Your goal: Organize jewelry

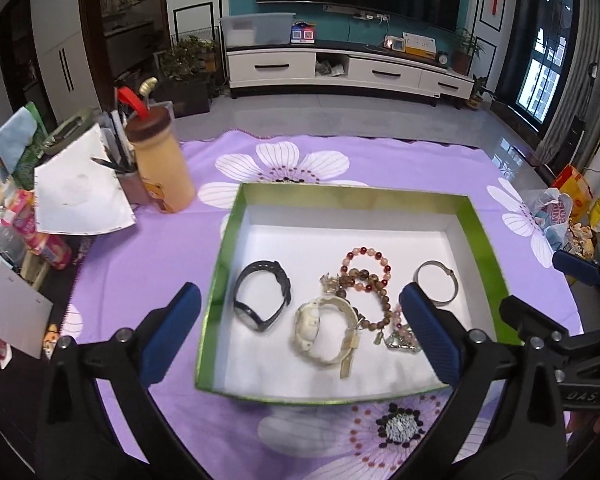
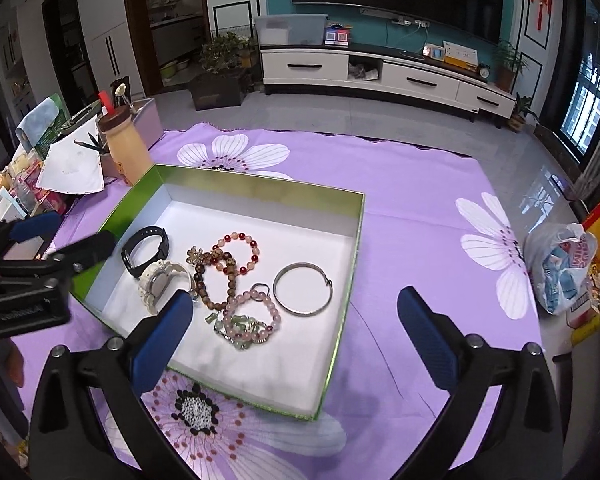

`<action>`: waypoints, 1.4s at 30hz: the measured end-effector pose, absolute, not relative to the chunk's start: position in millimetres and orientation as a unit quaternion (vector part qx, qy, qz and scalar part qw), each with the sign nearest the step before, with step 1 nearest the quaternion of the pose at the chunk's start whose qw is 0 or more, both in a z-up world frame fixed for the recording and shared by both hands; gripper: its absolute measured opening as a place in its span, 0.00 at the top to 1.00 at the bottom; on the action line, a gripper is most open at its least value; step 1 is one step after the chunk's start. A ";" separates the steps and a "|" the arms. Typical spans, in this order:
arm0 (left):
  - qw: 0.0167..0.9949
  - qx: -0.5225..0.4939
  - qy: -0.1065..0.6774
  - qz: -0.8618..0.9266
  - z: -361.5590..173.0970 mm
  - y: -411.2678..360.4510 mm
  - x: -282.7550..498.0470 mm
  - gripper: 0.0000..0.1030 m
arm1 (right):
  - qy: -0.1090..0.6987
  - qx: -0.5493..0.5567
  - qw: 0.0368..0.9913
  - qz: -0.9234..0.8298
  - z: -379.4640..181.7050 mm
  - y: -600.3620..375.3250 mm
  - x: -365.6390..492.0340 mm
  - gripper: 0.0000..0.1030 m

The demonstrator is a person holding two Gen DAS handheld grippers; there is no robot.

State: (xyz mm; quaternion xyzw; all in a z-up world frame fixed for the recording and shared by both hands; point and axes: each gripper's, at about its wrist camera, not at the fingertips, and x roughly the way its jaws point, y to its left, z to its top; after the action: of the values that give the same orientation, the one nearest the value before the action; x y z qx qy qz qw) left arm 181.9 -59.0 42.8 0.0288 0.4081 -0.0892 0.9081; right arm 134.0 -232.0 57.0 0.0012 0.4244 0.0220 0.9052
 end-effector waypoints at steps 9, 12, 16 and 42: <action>0.914 0.042 0.400 -0.051 79.3 -51.9 152.8 0.02 | 0.426 -0.004 0.905 0.005 73.3 -226.5 116.7 0.01; 0.911 0.032 0.409 -0.050 84.1 -49.1 148.5 0.02 | 0.422 -0.001 0.907 0.003 78.3 -228.4 110.5 0.01; 0.906 0.030 0.420 -0.046 86.5 -48.7 142.0 0.02 | 0.419 -0.002 0.908 -0.001 85.3 -227.7 104.7 0.01; 0.902 0.035 0.428 -0.038 93.4 -53.6 143.2 0.02 | 0.415 -0.008 0.910 -0.018 96.4 -224.4 109.9 0.01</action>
State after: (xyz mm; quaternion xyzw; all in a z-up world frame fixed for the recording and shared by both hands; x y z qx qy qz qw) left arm 143.2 -53.6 93.4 0.0350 0.4284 -0.0381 0.9021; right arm 109.9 -224.4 96.4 -0.0085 0.4149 -0.0176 0.9097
